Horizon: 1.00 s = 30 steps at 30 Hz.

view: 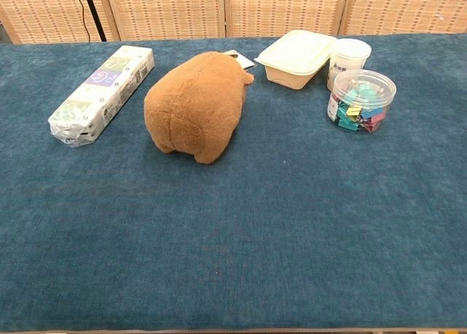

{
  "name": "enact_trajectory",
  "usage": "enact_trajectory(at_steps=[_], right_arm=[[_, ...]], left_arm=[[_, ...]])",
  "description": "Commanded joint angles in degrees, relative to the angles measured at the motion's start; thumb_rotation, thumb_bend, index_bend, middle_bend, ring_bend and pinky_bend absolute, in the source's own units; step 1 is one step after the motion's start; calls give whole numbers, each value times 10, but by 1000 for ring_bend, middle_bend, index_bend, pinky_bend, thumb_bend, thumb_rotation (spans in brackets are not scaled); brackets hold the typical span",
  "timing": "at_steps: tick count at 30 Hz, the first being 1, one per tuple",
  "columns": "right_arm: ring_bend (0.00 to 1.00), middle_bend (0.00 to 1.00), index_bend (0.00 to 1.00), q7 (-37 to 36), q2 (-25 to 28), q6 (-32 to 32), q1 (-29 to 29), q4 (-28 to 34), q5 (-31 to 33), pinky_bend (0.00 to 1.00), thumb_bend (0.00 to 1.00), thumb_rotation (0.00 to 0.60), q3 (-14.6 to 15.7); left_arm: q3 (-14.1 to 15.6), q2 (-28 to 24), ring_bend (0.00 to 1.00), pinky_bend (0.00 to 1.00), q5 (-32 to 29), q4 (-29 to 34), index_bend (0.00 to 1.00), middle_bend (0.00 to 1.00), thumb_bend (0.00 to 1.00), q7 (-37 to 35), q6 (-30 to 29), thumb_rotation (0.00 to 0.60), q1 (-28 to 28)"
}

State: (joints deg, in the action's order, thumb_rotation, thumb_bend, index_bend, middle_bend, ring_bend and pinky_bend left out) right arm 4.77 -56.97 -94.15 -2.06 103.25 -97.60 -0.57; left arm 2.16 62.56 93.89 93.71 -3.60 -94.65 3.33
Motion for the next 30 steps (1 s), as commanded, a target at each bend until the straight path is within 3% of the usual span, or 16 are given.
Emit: enact_trajectory(at_steps=[1,16,17,19,22,25,30], right_arm=[[0,0,0,2,1,1,1,-1,-2,0,0,600,1],[0,0,0,2,2,5,2,-1,-1,0,0,600,2],[0,0,0,3,2,6,2,-1,-1,0,0,600,2],[0,0,0,3,3,5,2,-1,-2,0,0,600,2],[0,0,0,1,4,5,2,-3,-1,0,0,600,1],[0,0,0,-3,6,10,4,-5,-1,0,0,600,3],[0,0,0,-2,5,13,7,-7,-6,0,0,600,5]], left_arm=[[0,0,0,0,1,0,0,0,0,-2,-1,600,1],[6,5,0,0,6,8,0,0,0,-14,12,600,-4],[4,8,0,0,3,7,0,0,0,-4,16,584,-5],[1,15,0,0,2,9,0,0,0,-2,20,483,-10],[-4,27,0,0,22,10,0,0,0,-67,14,380,-21],[-13,31,0,0,29,-4,0,0,0,-83,7,344,-28],[-24,20,0,0,31,27,0,0,0,-19,24,318,-45]])
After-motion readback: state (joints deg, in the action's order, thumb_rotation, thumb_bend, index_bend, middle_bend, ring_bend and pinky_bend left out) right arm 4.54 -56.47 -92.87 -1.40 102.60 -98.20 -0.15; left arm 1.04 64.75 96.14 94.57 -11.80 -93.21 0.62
